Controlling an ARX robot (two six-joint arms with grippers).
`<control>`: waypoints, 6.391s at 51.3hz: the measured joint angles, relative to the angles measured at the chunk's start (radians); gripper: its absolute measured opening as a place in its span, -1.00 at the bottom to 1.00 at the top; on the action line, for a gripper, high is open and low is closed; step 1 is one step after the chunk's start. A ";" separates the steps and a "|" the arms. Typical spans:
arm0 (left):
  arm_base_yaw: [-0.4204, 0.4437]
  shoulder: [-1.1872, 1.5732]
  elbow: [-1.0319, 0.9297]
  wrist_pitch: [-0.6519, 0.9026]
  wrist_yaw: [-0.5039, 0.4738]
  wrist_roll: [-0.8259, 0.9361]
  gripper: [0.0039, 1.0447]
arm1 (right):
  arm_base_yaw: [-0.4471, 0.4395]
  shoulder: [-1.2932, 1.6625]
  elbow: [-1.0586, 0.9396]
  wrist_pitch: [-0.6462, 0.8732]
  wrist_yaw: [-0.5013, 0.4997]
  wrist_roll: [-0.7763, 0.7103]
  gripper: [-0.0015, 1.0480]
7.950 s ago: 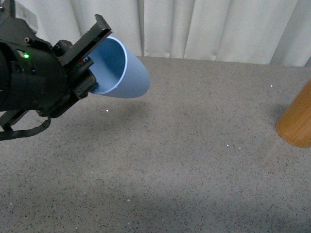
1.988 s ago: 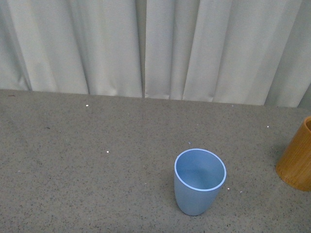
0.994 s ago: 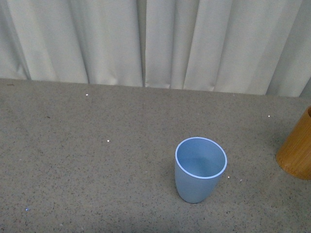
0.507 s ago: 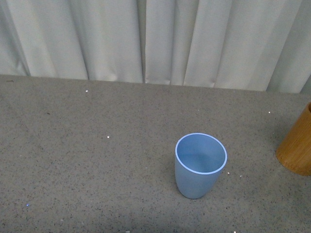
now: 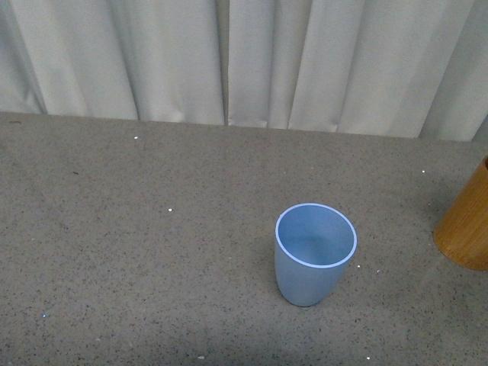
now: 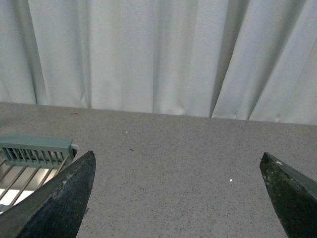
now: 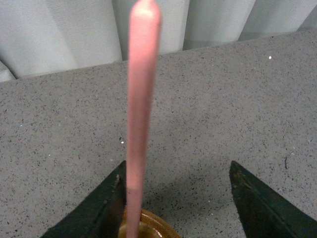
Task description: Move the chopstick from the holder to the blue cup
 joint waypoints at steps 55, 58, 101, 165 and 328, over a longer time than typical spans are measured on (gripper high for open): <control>0.000 0.000 0.000 0.000 0.000 0.000 0.88 | -0.026 -0.191 0.001 -0.115 -0.101 0.012 -0.95; 0.000 0.000 0.000 0.000 0.000 0.000 0.88 | -0.033 -0.216 0.001 -0.132 -0.113 0.017 -0.95; 0.000 0.000 0.000 0.000 0.000 0.000 0.88 | 0.160 -0.504 0.082 -0.292 -0.151 0.178 -0.95; 0.000 0.000 0.000 0.000 0.000 0.000 0.88 | 0.514 -0.246 -0.034 -0.068 0.011 0.367 -0.95; 0.000 -0.001 0.000 0.000 0.001 0.000 0.88 | 0.114 -1.874 -0.819 -0.519 -0.177 -0.092 0.81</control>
